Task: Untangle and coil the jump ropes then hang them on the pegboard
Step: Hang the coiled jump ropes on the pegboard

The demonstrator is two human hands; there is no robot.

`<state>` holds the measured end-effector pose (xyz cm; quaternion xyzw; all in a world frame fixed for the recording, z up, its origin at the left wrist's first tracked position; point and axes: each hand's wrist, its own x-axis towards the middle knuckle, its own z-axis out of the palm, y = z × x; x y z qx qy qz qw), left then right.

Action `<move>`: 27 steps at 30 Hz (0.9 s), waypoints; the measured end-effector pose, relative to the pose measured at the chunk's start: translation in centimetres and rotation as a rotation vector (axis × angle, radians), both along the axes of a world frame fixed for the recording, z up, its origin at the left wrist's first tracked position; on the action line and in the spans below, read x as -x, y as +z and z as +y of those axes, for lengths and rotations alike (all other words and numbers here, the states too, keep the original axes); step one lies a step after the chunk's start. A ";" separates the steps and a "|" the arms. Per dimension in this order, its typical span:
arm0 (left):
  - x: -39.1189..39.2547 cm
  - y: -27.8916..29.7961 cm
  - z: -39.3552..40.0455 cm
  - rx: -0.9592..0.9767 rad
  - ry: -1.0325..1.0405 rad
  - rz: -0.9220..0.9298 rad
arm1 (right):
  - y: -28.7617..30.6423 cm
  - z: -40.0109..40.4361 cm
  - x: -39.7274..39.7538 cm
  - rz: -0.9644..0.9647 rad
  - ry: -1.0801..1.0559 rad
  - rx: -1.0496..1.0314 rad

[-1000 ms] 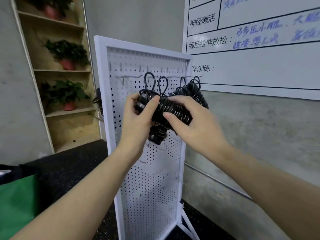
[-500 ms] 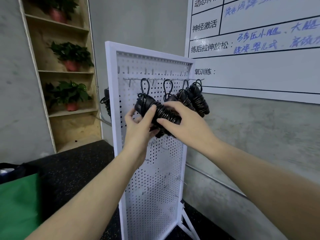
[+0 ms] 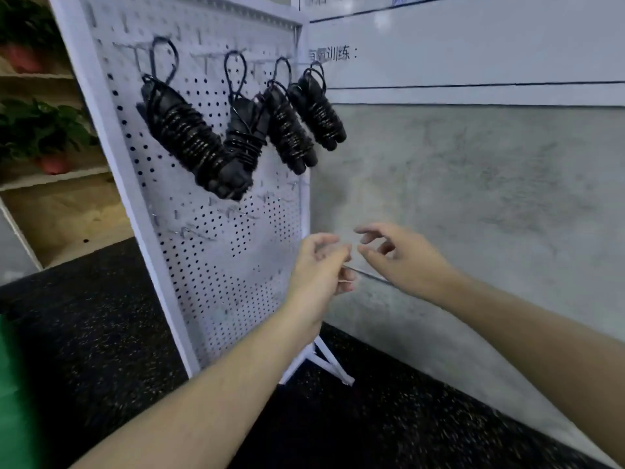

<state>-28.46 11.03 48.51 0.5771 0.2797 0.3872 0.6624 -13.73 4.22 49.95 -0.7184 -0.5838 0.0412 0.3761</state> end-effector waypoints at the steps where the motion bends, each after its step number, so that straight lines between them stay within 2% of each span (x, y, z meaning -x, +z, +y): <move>1: -1.2 -1.4 -0.3 -0.003 -0.036 0.072 | -1.8 -0.8 -1.2 0.014 -0.013 0.035; 6: -7.4 -11.6 -2.0 0.036 -0.314 0.508 | -12.9 -5.4 -6.9 0.059 -0.130 0.359; 11: -12.9 -22.5 -3.1 0.088 -0.511 0.845 | -24.3 -9.9 -10.8 0.169 -0.222 0.658; 16: -16.5 -31.9 -3.9 -0.145 -0.668 0.997 | -33.8 -12.4 -13.5 0.317 -0.220 0.943; 19: -16.3 -38.1 -3.7 -0.258 -0.863 1.165 | -39.0 -12.7 -14.0 0.377 -0.151 1.120; 23: -15.1 -45.2 -3.8 -0.234 -0.955 1.351 | -43.8 -12.8 -13.8 0.444 -0.126 1.198; 27: -14.1 -49.5 -4.2 -0.269 -0.993 1.466 | -47.1 -12.4 -13.7 0.510 -0.119 1.183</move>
